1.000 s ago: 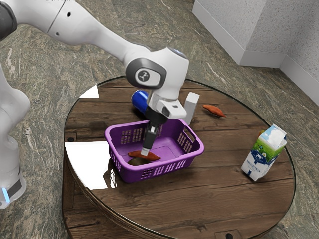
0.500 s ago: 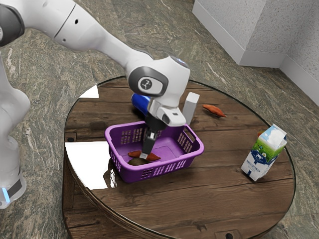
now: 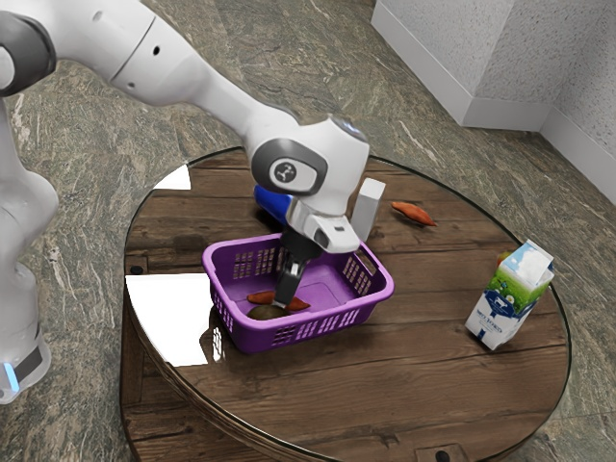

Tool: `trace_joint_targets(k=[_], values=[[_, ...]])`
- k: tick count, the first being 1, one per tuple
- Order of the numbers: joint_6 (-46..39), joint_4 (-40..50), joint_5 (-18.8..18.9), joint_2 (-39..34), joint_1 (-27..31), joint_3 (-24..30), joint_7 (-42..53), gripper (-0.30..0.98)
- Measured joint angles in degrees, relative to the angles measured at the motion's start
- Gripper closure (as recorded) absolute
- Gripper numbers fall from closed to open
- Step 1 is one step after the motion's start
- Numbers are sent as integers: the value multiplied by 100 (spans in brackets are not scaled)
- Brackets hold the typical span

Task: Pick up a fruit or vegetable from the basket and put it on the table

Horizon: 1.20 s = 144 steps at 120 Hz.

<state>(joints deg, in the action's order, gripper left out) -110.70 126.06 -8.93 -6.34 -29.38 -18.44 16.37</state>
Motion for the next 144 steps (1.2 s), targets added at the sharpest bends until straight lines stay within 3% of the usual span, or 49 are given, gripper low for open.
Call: trace_joint_targets(k=[31,73,90,102,108,117,124,134,144], values=[[-131,0,43,-1,-6,-2,9,45],[-381,-76,170,-260,-42,-7,-21,57],[-426,-1278,507,-356,-234,6,-35,57],[-431,-2758,702,408,-166,-7,3,56],[-432,-3565,708,1005,191,241,40,55],[-435,-4275,704,1589,1607,1488,97,57],[-438,-4533,706,1866,2355,1951,139,57],[-440,-4684,707,2076,2998,2333,206,57],[-444,-4983,708,2357,3166,2480,267,57]])
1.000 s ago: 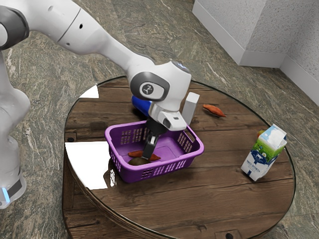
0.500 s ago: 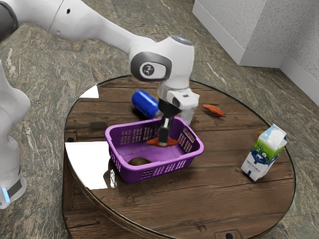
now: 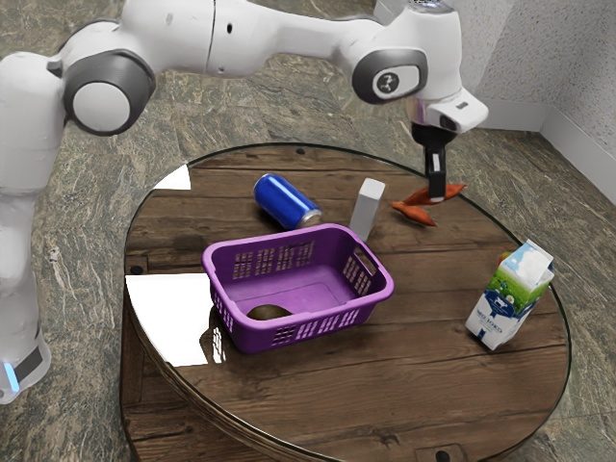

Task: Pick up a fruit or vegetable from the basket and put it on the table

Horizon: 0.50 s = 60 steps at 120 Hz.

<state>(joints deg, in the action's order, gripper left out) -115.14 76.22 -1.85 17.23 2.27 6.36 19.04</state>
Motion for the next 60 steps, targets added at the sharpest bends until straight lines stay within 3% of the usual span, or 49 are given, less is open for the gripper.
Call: trace_joint_targets(k=[19,38,48,55,60], values=[[8,-161,-52,113,119,31,178,22],[6,-102,-90,-209,117,25,363,7],[-171,855,-193,-1134,21,-67,149,4],[-241,2123,-517,-2054,-308,-475,-765,3],[-61,2518,-509,-2562,-630,-703,-1670,2]])
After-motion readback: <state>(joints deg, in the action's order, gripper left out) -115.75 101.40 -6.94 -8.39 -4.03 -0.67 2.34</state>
